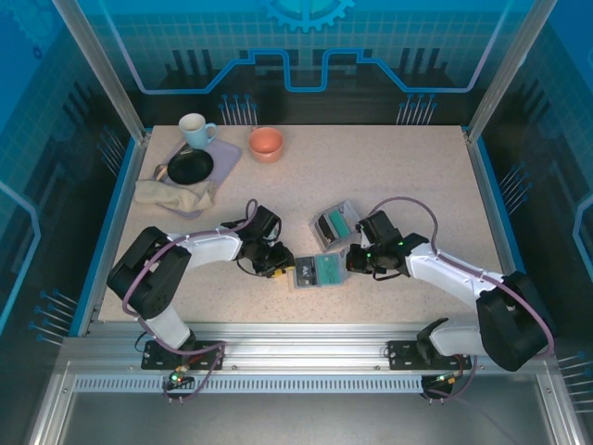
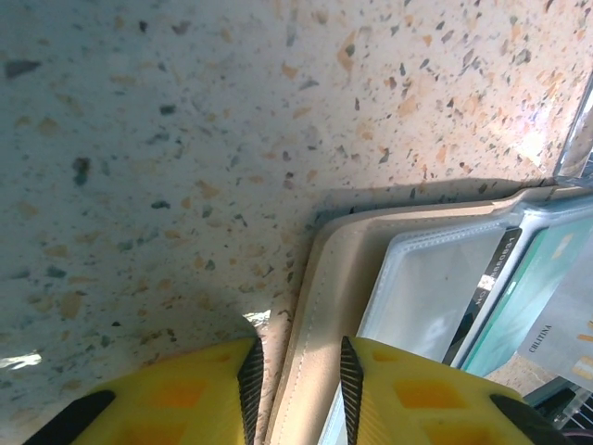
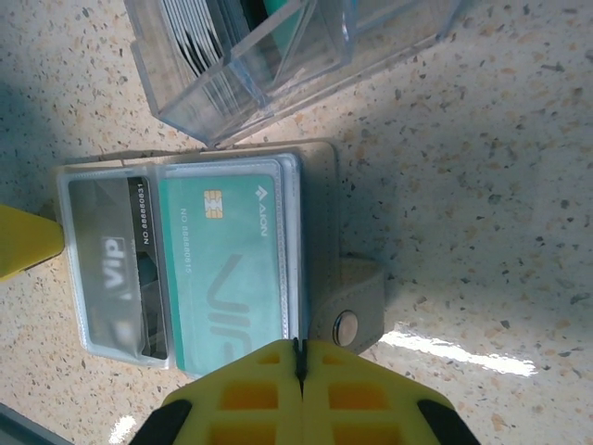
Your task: Put the credit cards into the card holder
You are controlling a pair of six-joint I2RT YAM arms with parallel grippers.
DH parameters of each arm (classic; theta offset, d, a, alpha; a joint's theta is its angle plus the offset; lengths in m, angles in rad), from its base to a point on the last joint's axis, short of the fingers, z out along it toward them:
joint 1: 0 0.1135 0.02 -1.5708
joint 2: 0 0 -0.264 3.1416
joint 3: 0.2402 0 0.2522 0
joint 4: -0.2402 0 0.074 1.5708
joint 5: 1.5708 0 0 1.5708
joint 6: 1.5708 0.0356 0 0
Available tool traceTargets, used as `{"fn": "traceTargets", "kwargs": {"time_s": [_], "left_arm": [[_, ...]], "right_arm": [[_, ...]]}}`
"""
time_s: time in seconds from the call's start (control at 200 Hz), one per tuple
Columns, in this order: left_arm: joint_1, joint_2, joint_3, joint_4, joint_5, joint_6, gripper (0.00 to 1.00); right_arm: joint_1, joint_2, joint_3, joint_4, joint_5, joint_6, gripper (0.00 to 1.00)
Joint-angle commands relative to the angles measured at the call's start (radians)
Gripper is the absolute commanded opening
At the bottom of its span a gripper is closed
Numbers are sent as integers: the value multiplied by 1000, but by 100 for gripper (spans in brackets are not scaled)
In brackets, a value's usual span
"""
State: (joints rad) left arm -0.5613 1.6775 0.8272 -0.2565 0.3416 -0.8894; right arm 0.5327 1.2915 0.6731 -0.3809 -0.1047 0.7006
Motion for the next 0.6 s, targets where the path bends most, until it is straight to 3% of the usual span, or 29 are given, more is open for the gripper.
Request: {"fn": "traceTargets", "kwargs": {"time_s": [0.0,0.33,0.595], "left_arm": [[-19,43,-12,13,20,0,31],[-23,60,-7,21,22,-3,30],[-29,77,-8,33,26,-5,28]], "right_arm": [[16,-31,-6,-2,17,1,4],[19,68,-27,47,1,0,4],[21,59,-40,95,-49,8,4]]}}
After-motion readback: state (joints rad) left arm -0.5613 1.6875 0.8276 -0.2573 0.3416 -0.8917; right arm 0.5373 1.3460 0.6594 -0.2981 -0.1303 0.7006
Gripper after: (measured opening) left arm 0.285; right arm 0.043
